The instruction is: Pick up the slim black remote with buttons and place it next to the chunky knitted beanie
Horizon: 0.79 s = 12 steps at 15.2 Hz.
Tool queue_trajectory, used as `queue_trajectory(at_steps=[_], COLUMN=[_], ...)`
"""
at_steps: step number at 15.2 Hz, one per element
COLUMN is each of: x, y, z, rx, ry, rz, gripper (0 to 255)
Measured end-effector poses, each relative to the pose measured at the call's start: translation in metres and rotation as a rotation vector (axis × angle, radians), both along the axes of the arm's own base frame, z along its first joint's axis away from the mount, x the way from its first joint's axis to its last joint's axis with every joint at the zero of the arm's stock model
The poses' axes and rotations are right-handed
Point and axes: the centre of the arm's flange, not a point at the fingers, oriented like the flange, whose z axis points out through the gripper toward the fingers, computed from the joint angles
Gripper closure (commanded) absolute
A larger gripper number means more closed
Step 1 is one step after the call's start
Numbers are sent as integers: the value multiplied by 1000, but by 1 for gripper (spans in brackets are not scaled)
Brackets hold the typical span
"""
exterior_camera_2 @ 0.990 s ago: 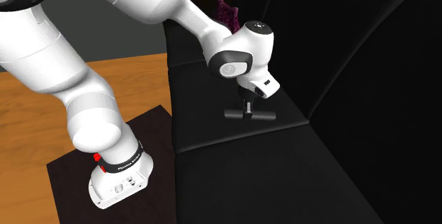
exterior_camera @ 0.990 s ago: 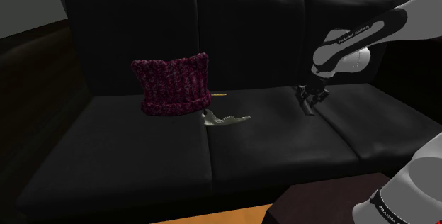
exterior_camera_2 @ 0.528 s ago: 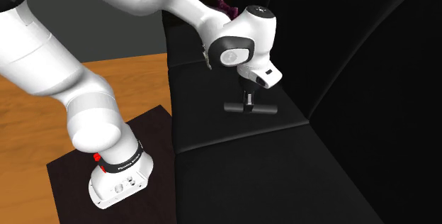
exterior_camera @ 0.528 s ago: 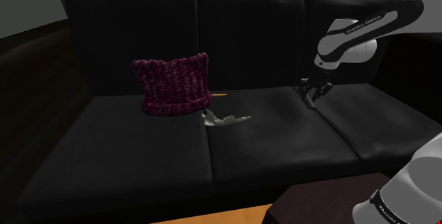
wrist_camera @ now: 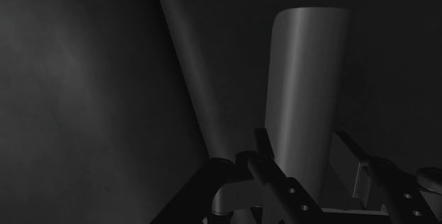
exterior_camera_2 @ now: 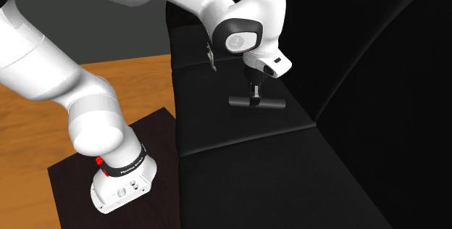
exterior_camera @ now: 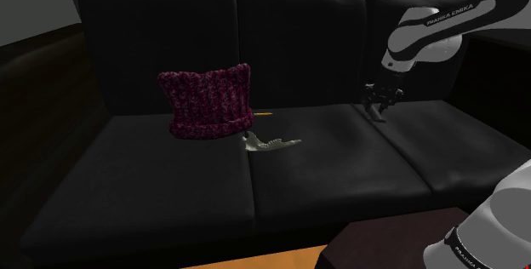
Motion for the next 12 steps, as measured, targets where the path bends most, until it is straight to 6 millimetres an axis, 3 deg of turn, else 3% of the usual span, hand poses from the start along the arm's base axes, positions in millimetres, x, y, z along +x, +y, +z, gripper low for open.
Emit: queue_trajectory(at_steps=[12], x=[1], y=[0], z=[64], rx=[0], ry=[0], rz=[0], gripper=[255])
